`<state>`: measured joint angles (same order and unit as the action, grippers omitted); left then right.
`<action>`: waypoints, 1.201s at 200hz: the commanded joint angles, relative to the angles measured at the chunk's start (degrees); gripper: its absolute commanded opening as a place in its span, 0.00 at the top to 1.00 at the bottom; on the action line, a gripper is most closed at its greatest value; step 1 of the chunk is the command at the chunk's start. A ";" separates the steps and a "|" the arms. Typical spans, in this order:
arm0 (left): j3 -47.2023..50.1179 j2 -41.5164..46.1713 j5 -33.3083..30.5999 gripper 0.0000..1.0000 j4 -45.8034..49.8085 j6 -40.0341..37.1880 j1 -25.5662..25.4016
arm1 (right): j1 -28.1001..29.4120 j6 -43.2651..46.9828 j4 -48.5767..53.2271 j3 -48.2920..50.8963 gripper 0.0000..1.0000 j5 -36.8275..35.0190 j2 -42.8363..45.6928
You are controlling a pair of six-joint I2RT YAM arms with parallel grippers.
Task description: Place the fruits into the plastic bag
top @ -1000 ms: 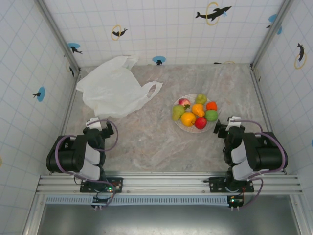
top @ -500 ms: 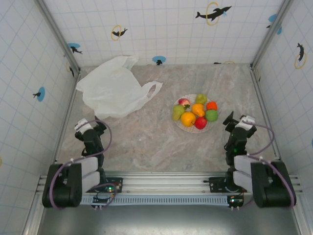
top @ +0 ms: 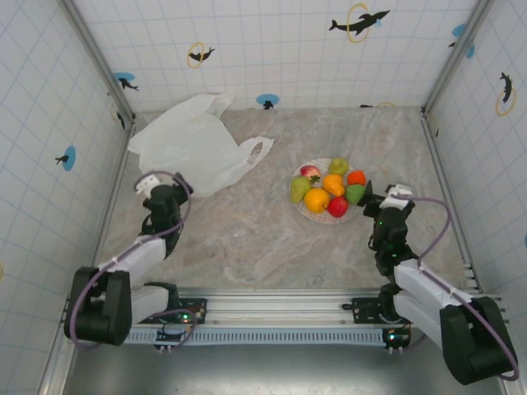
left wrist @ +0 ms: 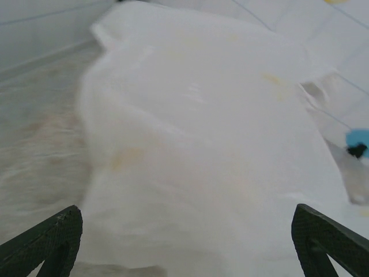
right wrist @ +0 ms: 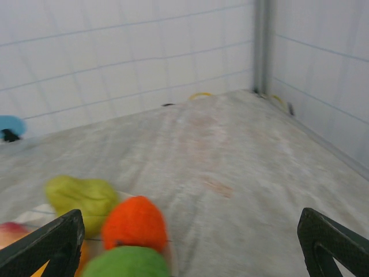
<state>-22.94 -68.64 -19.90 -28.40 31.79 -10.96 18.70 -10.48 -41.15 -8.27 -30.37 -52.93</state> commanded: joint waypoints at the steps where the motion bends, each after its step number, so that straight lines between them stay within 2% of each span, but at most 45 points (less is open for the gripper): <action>1: -8.33 -6.79 1.05 0.05 6.17 -6.11 -6.52 | 3.50 3.26 0.82 -3.85 0.02 -1.58 -1.74; 43: -29.31 -27.18 5.70 0.06 17.37 -13.87 -15.60 | 7.35 4.44 2.45 -6.96 0.01 -1.39 -5.14; 84: -47.39 -43.10 6.76 0.11 25.45 -19.31 -18.20 | 7.59 3.48 3.92 -6.44 0.01 -1.50 -5.19; 95: -50.45 -45.97 7.06 0.17 25.65 -19.78 -18.25 | 7.65 3.28 4.09 -6.16 0.00 -1.48 -5.20; 125: -55.16 -49.92 5.05 0.47 27.97 -22.25 -18.26 | 7.60 2.84 5.25 -6.05 0.00 -1.53 -5.13; 153: -52.50 -46.87 6.58 0.71 29.10 -23.96 -18.22 | 7.58 2.66 5.72 -6.14 0.00 -1.55 -5.52; 183: -40.65 -37.63 10.23 0.95 28.15 -22.37 -18.38 | 7.59 2.11 5.62 -6.63 0.00 -1.46 -6.56; 205: -29.56 -29.49 11.05 0.96 27.91 -18.48 -18.42 | 7.61 1.97 6.22 -7.29 0.00 -1.01 -6.95; 240: -13.53 -14.05 11.20 0.88 30.93 -11.32 -18.89 | 7.68 0.19 5.47 -7.12 0.01 0.19 -6.77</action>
<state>-44.21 -91.05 -9.87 -0.80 14.17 -29.47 25.93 -8.36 -34.83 -13.34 -30.76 -59.70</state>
